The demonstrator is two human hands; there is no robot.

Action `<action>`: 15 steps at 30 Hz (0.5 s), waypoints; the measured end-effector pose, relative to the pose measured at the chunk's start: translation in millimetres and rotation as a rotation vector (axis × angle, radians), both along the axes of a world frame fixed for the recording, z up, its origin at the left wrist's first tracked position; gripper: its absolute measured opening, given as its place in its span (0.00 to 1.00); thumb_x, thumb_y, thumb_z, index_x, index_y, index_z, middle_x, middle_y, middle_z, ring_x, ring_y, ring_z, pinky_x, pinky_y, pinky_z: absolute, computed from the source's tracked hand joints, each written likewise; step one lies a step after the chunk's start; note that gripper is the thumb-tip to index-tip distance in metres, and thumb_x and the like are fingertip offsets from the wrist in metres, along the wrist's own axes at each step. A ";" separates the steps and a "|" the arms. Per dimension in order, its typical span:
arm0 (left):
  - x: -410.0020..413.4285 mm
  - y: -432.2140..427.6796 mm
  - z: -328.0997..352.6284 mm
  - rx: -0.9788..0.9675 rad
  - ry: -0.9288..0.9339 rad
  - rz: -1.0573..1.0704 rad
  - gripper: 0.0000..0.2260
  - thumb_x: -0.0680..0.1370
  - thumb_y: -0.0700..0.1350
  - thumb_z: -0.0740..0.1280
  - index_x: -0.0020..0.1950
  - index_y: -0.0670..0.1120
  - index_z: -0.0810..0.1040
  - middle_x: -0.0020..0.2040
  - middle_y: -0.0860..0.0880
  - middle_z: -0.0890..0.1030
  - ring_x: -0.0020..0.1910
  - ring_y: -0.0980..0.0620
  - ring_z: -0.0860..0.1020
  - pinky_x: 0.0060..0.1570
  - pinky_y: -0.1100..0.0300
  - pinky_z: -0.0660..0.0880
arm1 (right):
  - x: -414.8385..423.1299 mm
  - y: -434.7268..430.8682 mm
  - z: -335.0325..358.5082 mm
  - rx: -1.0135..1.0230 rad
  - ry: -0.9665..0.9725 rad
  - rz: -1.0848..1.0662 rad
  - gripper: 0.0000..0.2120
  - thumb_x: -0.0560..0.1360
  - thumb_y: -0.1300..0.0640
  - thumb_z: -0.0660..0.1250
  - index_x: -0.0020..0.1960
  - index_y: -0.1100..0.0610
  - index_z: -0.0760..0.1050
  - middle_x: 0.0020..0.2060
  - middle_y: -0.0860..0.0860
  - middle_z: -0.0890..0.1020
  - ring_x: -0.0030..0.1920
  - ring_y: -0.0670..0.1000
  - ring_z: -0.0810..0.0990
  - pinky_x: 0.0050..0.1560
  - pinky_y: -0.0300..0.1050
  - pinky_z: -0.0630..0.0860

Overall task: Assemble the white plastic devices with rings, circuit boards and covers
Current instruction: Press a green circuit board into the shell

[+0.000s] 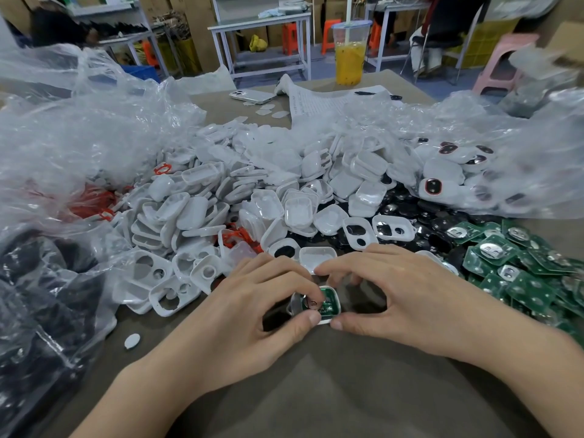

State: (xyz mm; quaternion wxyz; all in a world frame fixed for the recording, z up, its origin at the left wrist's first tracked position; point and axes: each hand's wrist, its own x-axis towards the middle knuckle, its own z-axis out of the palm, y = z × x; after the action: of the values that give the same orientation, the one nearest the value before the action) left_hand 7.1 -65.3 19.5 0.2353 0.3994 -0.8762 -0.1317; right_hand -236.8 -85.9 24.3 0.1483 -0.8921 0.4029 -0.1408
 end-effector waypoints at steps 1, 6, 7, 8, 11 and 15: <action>-0.2 0.2 0.1 0.001 -0.001 0.003 0.07 0.81 0.55 0.65 0.55 0.56 0.80 0.56 0.63 0.77 0.58 0.57 0.76 0.57 0.57 0.72 | -0.3 -0.1 0.0 0.000 -0.003 -0.003 0.23 0.71 0.31 0.64 0.64 0.34 0.65 0.48 0.27 0.74 0.58 0.34 0.69 0.58 0.23 0.60; -1.0 1.2 1.1 0.005 0.001 0.008 0.06 0.81 0.55 0.65 0.54 0.57 0.80 0.55 0.63 0.77 0.58 0.57 0.76 0.58 0.57 0.71 | 0.6 1.1 2.6 -0.010 0.001 0.018 0.16 0.73 0.31 0.62 0.56 0.37 0.72 0.51 0.33 0.77 0.57 0.38 0.72 0.59 0.37 0.69; -1.2 1.2 1.3 0.004 0.000 0.008 0.06 0.81 0.55 0.65 0.54 0.57 0.80 0.55 0.62 0.77 0.57 0.57 0.76 0.58 0.57 0.71 | 1.1 1.4 3.2 -0.006 0.000 0.024 0.15 0.73 0.31 0.62 0.55 0.37 0.73 0.52 0.34 0.78 0.57 0.39 0.73 0.60 0.41 0.70; -1.2 1.2 1.3 0.002 -0.002 0.010 0.06 0.80 0.55 0.65 0.54 0.57 0.80 0.55 0.62 0.77 0.57 0.57 0.76 0.58 0.57 0.71 | 1.5 1.4 3.6 -0.001 -0.003 0.028 0.15 0.73 0.32 0.62 0.55 0.37 0.73 0.53 0.34 0.78 0.57 0.39 0.73 0.60 0.43 0.71; -0.5 1.6 1.2 0.002 -0.009 0.015 0.06 0.80 0.55 0.66 0.55 0.57 0.80 0.55 0.63 0.77 0.58 0.57 0.76 0.58 0.57 0.71 | 1.6 0.9 3.0 0.001 -0.005 0.034 0.14 0.74 0.32 0.63 0.55 0.37 0.75 0.53 0.33 0.78 0.57 0.39 0.73 0.60 0.44 0.71; 0.2 1.8 1.2 0.012 -0.011 0.021 0.07 0.80 0.55 0.66 0.55 0.58 0.81 0.56 0.63 0.77 0.59 0.57 0.76 0.58 0.57 0.71 | 1.4 0.8 2.4 0.005 -0.026 0.030 0.14 0.74 0.32 0.63 0.54 0.38 0.76 0.53 0.33 0.79 0.57 0.40 0.75 0.59 0.44 0.72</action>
State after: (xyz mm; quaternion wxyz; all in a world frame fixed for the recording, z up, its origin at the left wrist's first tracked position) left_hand 7.3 -63.5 20.7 0.2293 0.4106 -0.8726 -0.1321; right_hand -235.4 -85.1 26.8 0.1578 -0.8959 0.3877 -0.1490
